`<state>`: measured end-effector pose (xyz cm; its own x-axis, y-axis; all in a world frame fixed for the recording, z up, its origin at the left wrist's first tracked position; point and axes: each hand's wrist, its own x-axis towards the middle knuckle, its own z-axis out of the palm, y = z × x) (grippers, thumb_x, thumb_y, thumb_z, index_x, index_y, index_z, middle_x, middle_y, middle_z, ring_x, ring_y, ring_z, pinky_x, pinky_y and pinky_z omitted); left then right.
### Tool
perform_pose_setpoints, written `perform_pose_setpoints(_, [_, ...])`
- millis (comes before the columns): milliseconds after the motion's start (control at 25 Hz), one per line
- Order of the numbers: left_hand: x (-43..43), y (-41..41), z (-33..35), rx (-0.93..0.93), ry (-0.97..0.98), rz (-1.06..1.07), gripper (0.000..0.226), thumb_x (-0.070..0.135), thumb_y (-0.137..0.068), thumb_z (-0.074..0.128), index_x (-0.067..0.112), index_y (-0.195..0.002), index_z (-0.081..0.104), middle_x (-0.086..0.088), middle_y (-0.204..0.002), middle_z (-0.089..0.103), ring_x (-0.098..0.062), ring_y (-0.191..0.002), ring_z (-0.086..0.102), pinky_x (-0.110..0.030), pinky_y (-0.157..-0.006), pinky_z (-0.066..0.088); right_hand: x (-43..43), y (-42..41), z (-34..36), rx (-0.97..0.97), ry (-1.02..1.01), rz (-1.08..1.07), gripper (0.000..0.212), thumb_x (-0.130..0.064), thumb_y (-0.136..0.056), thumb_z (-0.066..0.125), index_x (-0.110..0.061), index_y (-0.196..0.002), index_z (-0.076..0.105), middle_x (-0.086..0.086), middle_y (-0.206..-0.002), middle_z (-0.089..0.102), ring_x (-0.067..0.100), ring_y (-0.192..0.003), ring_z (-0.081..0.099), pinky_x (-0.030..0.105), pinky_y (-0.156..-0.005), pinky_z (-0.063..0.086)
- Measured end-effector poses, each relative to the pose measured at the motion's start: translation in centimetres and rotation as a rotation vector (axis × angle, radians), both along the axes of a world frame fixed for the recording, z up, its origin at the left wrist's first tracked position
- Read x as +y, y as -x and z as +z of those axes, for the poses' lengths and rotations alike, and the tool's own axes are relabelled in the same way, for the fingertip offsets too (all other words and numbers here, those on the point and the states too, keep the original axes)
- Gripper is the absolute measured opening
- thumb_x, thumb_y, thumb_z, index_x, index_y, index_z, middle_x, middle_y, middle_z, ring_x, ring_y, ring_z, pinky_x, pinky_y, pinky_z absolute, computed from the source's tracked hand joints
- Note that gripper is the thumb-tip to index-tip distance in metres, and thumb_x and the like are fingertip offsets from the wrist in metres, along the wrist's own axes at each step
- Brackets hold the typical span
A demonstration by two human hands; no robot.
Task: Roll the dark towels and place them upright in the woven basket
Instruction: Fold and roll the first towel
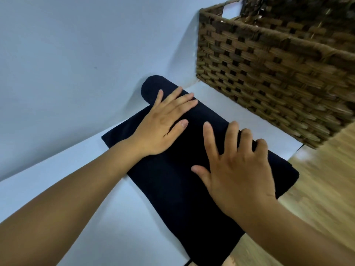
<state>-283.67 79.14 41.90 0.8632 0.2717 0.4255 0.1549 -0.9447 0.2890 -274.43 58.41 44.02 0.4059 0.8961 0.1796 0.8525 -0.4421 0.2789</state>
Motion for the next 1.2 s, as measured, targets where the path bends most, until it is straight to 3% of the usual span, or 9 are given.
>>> perform_pose_setpoints(200, [-1.1, 4.8, -0.7, 0.015, 0.086, 0.006, 0.053, 0.026, -0.101, 0.044, 0.016, -0.151, 0.033, 0.002, -0.161, 0.023, -0.02, -0.152, 0.005, -0.059, -0.12, 0.012, -1.8, 4.5, -1.0, 0.192, -0.151, 0.154, 0.084, -0.053, -0.076, 0.068, -0.007, -0.142, 0.045, 0.037, -0.15, 0.027, 0.062, -0.134, 0.024, 0.069, -0.107, 0.016])
perform_pose_setpoints(360, [-1.4, 6.6, -0.8, 0.02, 0.045, 0.025, 0.053, 0.031, -0.1, 0.044, 0.016, -0.151, 0.034, 0.003, -0.161, 0.025, -0.021, -0.152, 0.01, -0.059, -0.117, 0.022, -2.2, 3.3, 1.7, 0.211, -0.179, 0.218, 0.08, -0.045, -0.069, 0.076, -0.007, -0.135, 0.055, 0.029, -0.13, 0.055, 0.052, -0.112, 0.054, 0.062, -0.088, 0.044])
perform_pose_setpoints(440, [-1.3, 6.7, -0.7, 0.029, -0.015, 0.041, 0.051, 0.036, -0.101, 0.041, 0.019, -0.149, 0.037, 0.004, -0.158, 0.03, -0.02, -0.151, 0.016, -0.06, -0.116, 0.021, -1.7, 1.2, 3.6, 0.238, -0.151, 0.17, 0.076, -0.052, -0.078, 0.065, -0.013, -0.14, 0.046, 0.018, -0.123, 0.06, 0.039, -0.102, 0.058, 0.05, -0.077, 0.05])
perform_pose_setpoints(640, [0.7, 2.9, 3.7, -0.042, -0.079, -0.064, 0.042, 0.037, -0.103, 0.034, 0.013, -0.126, 0.061, -0.003, -0.127, 0.061, -0.019, -0.123, 0.052, -0.053, -0.114, 0.03, -1.0, -1.8, 3.7, 0.412, 0.057, 0.027, 0.094, -0.078, -0.082, 0.037, -0.037, -0.145, -0.019, -0.003, -0.14, 0.042, 0.023, -0.11, 0.054, 0.035, -0.074, 0.044])
perform_pose_setpoints(720, [1.3, -0.1, 4.5, -0.053, -0.095, -0.085, 0.042, 0.034, -0.103, 0.034, 0.01, -0.123, 0.062, -0.004, -0.124, 0.063, -0.018, -0.119, 0.055, -0.046, -0.113, 0.034, -1.0, -2.0, 3.8, 0.42, 0.064, 0.046, 0.094, -0.077, -0.083, 0.037, -0.037, -0.144, -0.022, -0.003, -0.138, 0.042, 0.021, -0.109, 0.054, 0.034, -0.072, 0.044])
perform_pose_setpoints(840, [1.7, -3.9, 3.8, 0.16, -0.155, -0.076, 0.063, 0.051, -0.101, 0.016, 0.017, -0.115, 0.068, 0.003, -0.115, 0.07, -0.015, -0.113, 0.06, -0.036, -0.117, 0.025, -0.8, -2.5, 3.6, 0.448, 0.081, 0.052, 0.09, -0.073, -0.086, 0.037, -0.037, -0.143, -0.021, -0.003, -0.137, 0.041, 0.021, -0.11, 0.053, 0.035, -0.075, 0.048])
perform_pose_setpoints(920, [1.9, -5.5, 4.0, 0.285, -0.195, -0.035, 0.079, 0.06, -0.096, 0.003, 0.016, -0.095, 0.069, 0.003, -0.088, 0.071, -0.021, -0.09, 0.064, -0.037, -0.1, 0.041, -0.5, -3.3, 3.6, 0.497, 0.081, 0.028, 0.087, -0.072, -0.086, 0.04, -0.039, -0.144, -0.018, -0.005, -0.137, 0.043, 0.021, -0.11, 0.054, 0.036, -0.076, 0.047])
perform_pose_setpoints(1000, [2.1, -6.7, 4.3, 0.261, -0.188, 0.0, 0.072, 0.057, -0.095, 0.007, 0.014, -0.076, 0.062, 0.002, -0.067, 0.06, -0.021, -0.068, 0.056, -0.043, -0.071, 0.044, 0.1, -4.5, 3.6, 0.529, 0.087, 0.002, 0.086, -0.071, -0.087, 0.042, -0.041, -0.145, -0.014, -0.005, -0.138, 0.044, 0.022, -0.112, 0.054, 0.038, -0.078, 0.046])
perform_pose_setpoints(1200, [2.4, -8.2, 3.7, 0.155, -0.224, 0.093, 0.06, 0.045, -0.095, 0.013, 0.014, -0.072, 0.058, 0.001, -0.065, 0.058, -0.021, -0.064, 0.05, -0.047, -0.066, 0.041, 1.5, -7.1, 4.0, 0.539, 0.089, -0.049, 0.087, -0.068, -0.085, 0.049, -0.044, -0.148, -0.006, -0.004, -0.142, 0.042, 0.024, -0.122, 0.05, 0.039, -0.083, 0.044])
